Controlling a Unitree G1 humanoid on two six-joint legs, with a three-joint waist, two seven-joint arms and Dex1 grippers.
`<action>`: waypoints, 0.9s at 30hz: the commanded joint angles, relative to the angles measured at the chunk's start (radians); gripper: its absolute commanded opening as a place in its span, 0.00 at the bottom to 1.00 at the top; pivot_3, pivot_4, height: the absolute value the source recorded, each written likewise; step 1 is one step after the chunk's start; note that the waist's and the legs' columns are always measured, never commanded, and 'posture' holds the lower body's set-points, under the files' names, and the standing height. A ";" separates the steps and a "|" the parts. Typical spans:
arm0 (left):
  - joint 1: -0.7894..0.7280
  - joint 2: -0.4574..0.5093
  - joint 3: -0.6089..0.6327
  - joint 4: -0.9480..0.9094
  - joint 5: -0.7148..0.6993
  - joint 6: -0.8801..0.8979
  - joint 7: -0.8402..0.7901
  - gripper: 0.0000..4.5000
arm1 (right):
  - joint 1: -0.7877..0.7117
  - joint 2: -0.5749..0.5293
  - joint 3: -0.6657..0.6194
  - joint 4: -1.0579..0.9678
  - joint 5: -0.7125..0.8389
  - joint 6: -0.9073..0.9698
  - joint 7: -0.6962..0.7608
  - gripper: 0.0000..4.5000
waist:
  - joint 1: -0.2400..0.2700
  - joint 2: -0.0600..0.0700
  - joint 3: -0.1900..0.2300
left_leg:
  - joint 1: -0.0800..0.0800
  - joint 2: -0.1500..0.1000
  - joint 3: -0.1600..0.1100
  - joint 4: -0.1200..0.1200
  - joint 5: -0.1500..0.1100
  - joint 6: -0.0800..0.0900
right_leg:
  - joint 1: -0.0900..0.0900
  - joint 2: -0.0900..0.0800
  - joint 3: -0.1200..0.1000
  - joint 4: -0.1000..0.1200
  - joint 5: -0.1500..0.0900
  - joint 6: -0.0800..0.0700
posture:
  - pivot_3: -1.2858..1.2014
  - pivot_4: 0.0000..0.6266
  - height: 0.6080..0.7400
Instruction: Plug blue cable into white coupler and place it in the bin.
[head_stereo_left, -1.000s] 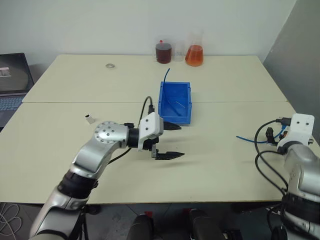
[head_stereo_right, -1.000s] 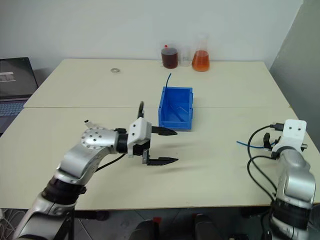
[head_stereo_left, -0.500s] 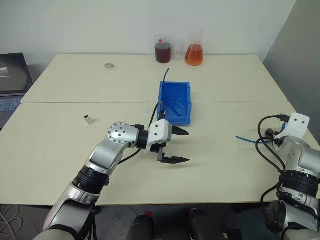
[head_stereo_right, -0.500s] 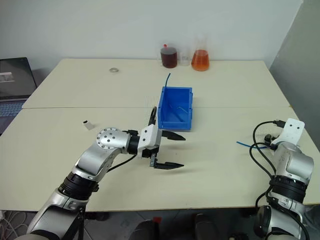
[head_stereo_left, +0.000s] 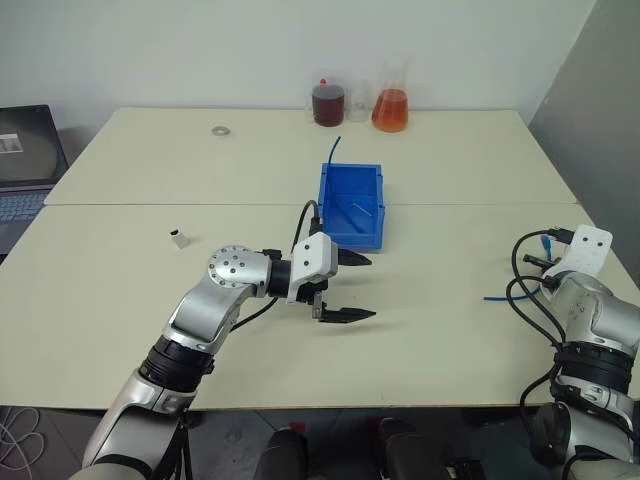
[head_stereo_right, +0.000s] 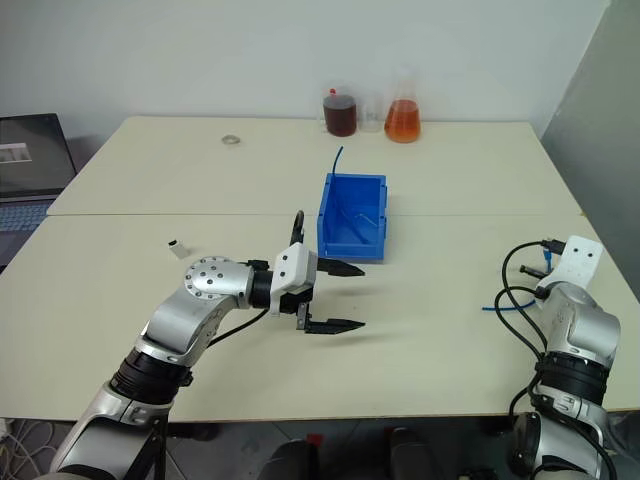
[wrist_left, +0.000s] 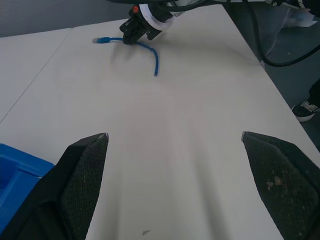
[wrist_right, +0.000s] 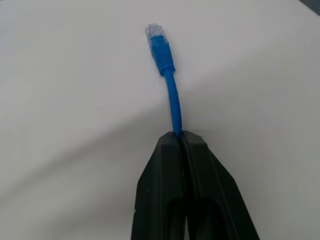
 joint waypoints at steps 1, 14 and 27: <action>0.025 -0.012 0.053 -0.046 -0.002 -0.036 0.058 1.00 | 0.054 -0.100 0.102 -0.125 0.013 -0.015 0.151 0.01 | 0.000 0.000 0.000 | 0.000 0.000 0.000 0.000 0.000 0.000 | 0.000 0.000 0.000 0.000 0.000 0.000 | 0.52 0.24 1.00; 0.604 -0.039 0.289 -0.374 0.049 -0.008 0.455 1.00 | 0.064 -0.471 0.602 -0.335 0.108 -0.419 1.064 0.01 | -0.008 0.001 0.002 | 0.002 0.003 -0.001 0.001 0.000 0.000 | 0.002 0.002 0.000 -0.002 -0.002 0.003 | 0.52 0.24 1.00; 1.072 -0.302 0.340 -0.478 0.150 -0.094 0.811 1.00 | -0.272 0.069 0.931 0.082 -0.121 -0.666 0.942 0.01 | -0.003 0.000 0.002 | 0.001 0.002 0.001 0.001 0.000 0.000 | 0.001 -0.001 0.001 -0.005 0.001 0.001 | 0.52 0.24 1.00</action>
